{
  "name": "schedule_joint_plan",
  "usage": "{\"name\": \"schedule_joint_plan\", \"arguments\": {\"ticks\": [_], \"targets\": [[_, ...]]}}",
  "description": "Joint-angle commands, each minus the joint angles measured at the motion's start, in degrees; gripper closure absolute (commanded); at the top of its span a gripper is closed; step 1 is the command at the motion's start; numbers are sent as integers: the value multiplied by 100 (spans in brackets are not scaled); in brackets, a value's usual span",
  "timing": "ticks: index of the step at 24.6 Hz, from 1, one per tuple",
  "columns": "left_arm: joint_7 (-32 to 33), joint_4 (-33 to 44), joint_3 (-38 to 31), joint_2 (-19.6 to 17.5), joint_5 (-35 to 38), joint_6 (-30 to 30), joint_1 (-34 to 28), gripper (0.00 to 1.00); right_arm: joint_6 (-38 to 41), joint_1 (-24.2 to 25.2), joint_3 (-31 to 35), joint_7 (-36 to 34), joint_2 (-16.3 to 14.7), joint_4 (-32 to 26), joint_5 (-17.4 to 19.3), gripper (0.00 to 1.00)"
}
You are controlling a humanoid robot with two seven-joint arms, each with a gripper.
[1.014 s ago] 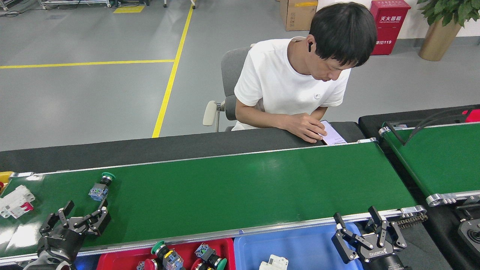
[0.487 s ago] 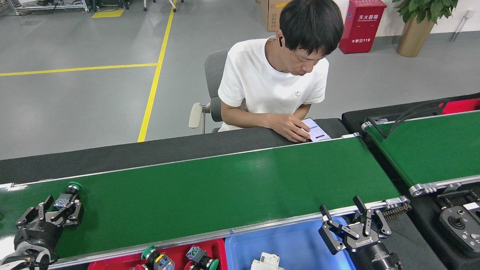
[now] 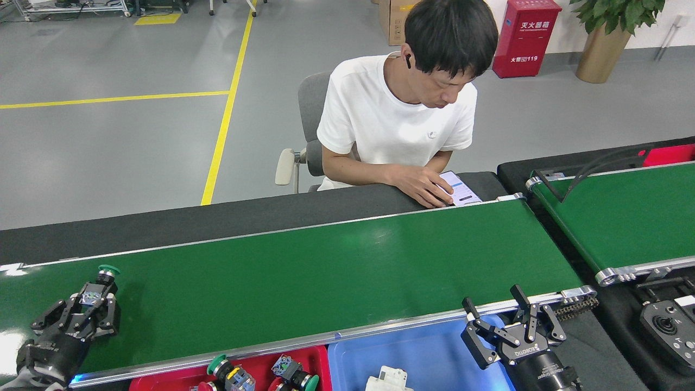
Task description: Pick switch part from conveyor to tray
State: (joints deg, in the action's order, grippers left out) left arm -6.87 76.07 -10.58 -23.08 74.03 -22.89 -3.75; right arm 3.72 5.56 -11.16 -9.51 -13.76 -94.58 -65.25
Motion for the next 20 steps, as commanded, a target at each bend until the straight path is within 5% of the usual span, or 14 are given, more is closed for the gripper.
{"name": "schedule_joint_plan", "arguments": {"ticks": [1,6,11,14,16,20], "targets": [[-42,908,-49,40,-46,-32,-468,95,-29,24,97,1,23,-69,3,0],[-60,2315,258,243,217,-58,-1506,94,-29,322,431,-16,23,-113,3,0],[-394,2491,1541,348,1403,-40,-1567,94,-29,727,756,-34,31,-227,3,0],[-402,2535,1735,585,1799,-40,-1576,90,-29,771,905,-25,66,-262,3,0],[-402,2526,1726,682,1843,-32,-1593,76,-12,771,905,-25,75,-271,3,0],[-411,2482,1533,867,1826,-5,-1594,30,23,771,905,-25,75,-350,12,0]]}}
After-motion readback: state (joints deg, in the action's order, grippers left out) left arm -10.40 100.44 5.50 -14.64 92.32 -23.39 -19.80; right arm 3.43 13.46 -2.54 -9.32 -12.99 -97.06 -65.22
